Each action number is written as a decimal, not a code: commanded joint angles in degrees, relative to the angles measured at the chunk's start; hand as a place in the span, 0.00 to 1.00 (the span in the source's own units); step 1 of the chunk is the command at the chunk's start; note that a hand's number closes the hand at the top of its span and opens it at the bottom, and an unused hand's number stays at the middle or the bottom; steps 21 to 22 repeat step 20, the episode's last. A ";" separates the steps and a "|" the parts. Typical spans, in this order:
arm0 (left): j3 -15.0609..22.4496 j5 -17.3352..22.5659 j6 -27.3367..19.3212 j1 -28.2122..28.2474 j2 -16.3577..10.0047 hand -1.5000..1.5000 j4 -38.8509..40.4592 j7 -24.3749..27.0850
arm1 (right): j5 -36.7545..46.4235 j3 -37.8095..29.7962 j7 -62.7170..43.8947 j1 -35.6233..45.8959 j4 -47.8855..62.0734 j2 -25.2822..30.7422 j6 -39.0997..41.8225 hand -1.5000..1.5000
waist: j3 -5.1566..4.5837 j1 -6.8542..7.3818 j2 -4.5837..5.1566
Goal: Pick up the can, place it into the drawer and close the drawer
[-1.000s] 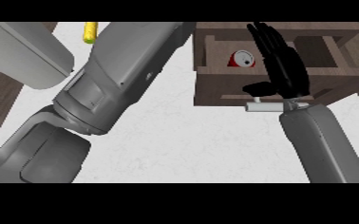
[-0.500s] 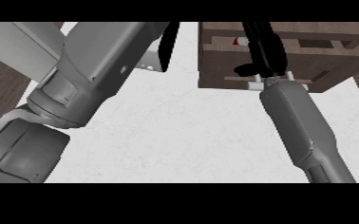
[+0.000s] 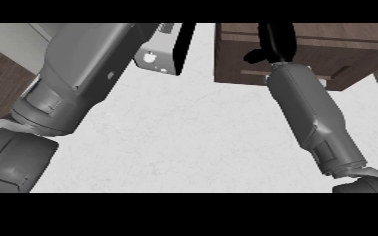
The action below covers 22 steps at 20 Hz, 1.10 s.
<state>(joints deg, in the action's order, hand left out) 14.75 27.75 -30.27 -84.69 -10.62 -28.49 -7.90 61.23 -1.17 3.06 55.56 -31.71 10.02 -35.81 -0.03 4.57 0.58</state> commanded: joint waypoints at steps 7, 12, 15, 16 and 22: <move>0.80 -0.36 1.12 5.31 -1.69 0.00 -8.31 -2.47 | 0.52 -3.41 0.20 12.35 11.63 2.18 -1.93 0.00 | 0.10 1.81 1.02; 1.35 -0.41 2.80 8.19 -6.20 0.00 -13.51 -6.10 | -2.64 -5.81 2.99 14.17 11.61 1.08 -1.16 0.00 | 0.11 2.80 0.14; 1.26 -0.26 2.94 9.78 -6.26 0.00 -14.88 -5.86 | -7.08 -9.17 6.81 15.22 10.01 -0.30 -0.28 0.00 | 0.18 2.34 0.21; 1.80 -0.69 2.85 10.92 -6.37 0.00 -15.77 -5.71 | -6.72 -9.12 6.80 14.88 10.95 -0.85 -0.95 0.00 | 0.16 2.69 0.33; 1.84 -0.36 2.65 14.81 -7.27 0.00 -20.51 -5.83 | -8.03 -10.87 10.44 14.07 11.91 0.96 -1.19 0.00 | 0.14 2.69 0.15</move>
